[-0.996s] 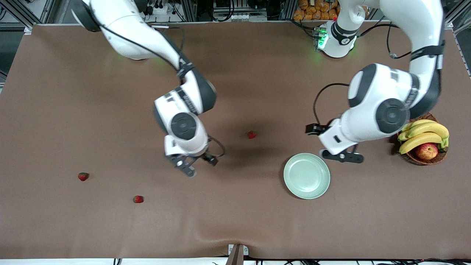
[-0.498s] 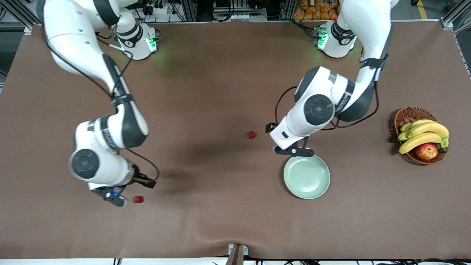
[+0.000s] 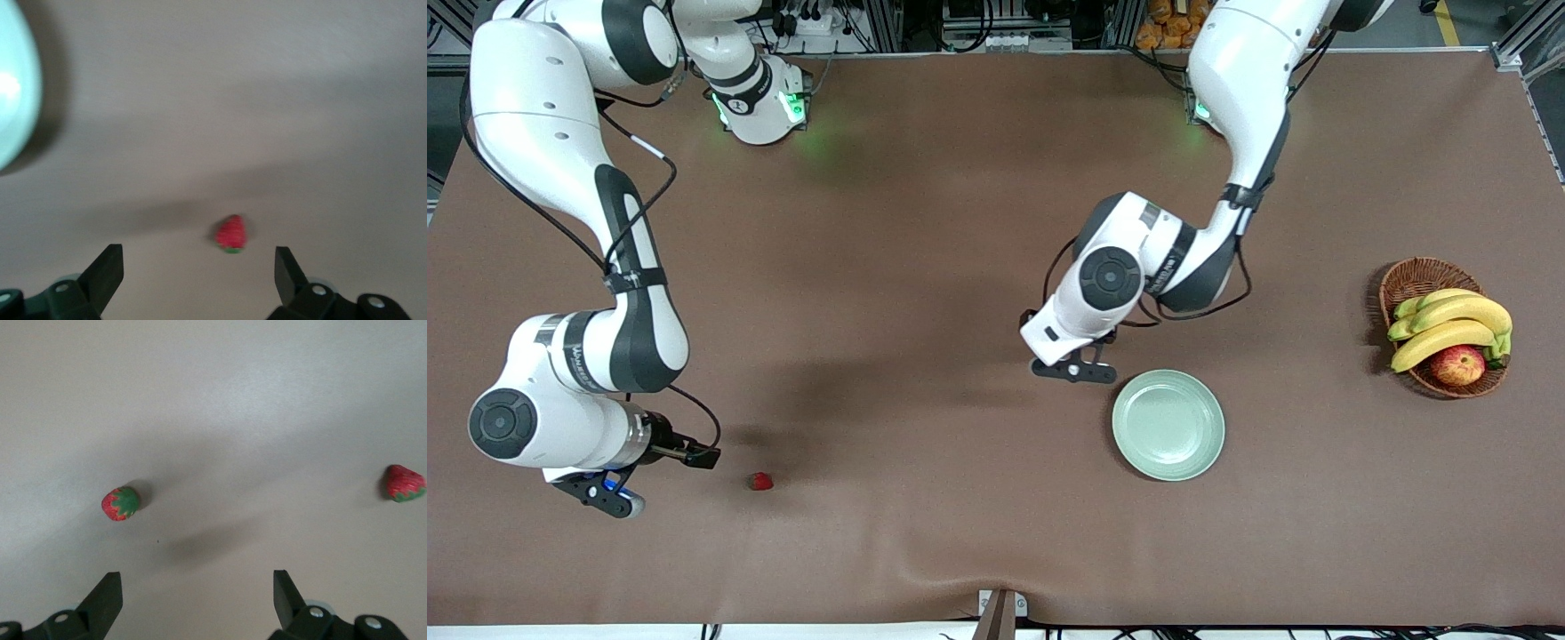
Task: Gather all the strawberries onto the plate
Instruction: 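Grasp the mid-table strawberry with the left gripper while the right gripper returns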
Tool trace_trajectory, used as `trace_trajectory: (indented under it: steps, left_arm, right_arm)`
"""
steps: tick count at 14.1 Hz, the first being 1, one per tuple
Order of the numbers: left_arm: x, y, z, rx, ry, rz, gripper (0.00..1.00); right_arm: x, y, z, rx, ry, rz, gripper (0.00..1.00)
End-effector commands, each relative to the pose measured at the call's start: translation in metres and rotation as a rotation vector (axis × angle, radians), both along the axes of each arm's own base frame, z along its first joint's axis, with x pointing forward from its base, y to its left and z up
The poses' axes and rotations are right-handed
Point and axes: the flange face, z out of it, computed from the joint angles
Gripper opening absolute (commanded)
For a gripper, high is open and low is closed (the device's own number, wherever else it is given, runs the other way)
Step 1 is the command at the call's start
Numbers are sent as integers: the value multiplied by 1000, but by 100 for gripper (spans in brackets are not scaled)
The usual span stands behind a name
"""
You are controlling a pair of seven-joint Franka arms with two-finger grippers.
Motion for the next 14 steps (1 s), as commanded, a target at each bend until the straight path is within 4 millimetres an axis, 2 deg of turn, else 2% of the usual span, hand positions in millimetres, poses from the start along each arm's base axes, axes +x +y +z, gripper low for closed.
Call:
trace_trajectory:
  steps: [1,3,5,7,9,11,14]
  left_arm:
    - [-11,-25,-22,-8,-23,14,100]
    - [-11,-28,-35,-15,-34,10,100]
    - [-17,-33,-51,-2,-30,-21,100]
    - [-18,-31,-54,39,-57,-60,100]
    - [-29,-40,-58,48,-52,-69,100]
    - [-32,-42,-64,56,-43,-77,99]
    - [-35,-36,-80,77,-27,-81,93]
  right_arm:
    - [3,3,-10,26,-35,66,100]
    - [6,2,-27,30,-54,65,100]
    - [9,13,-41,43,-74,53,100]
    - [13,20,-57,72,-110,38,100]
    - [14,40,-72,98,-133,23,100]
    - [14,53,-73,100,-146,-4,100]
    - [20,52,-89,100,-195,-14,100]
